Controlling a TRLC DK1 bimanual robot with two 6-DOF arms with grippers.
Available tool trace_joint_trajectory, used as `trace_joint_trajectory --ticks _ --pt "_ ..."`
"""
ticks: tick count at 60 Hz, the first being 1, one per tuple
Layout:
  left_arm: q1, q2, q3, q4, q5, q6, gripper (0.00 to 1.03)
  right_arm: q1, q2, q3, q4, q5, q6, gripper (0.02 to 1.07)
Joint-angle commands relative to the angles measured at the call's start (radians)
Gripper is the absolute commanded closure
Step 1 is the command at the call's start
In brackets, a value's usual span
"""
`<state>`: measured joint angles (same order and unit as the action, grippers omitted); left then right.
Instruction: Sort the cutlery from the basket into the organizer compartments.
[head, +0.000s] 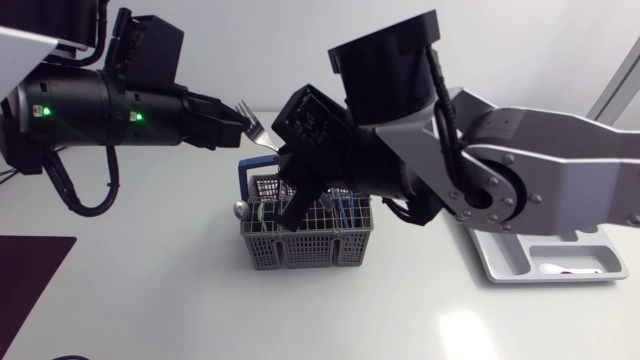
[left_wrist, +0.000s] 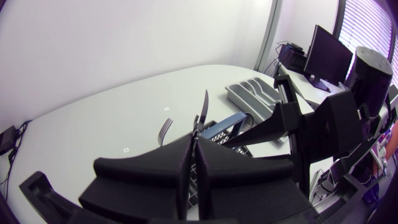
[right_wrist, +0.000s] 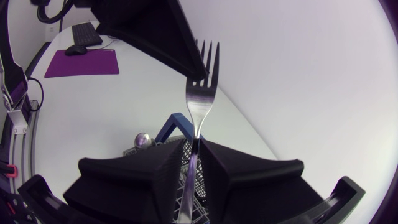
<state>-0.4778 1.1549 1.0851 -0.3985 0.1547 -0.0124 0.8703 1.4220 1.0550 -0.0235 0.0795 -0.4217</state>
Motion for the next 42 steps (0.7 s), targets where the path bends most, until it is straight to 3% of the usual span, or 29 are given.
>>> trace_joint_trajectory --ticks 1,12,30,42 --pt "0.005 0.012 -0.014 0.006 0.017 -0.037 1.0 0.009 0.026 0.03 -0.015 0.002 0.02 0.91" --pt "-0.004 0.014 -0.01 0.003 0.017 -0.038 1.0 0.009 0.028 0.034 -0.043 -0.023 0.023 1.01" --pt "-0.004 0.012 -0.01 0.018 0.023 -0.05 1.0 0.007 0.028 0.023 -0.05 -0.03 0.029 1.01" --pt "0.008 0.002 0.018 0.03 0.032 -0.063 0.81 0.009 0.009 0.008 -0.059 -0.032 0.029 1.01"
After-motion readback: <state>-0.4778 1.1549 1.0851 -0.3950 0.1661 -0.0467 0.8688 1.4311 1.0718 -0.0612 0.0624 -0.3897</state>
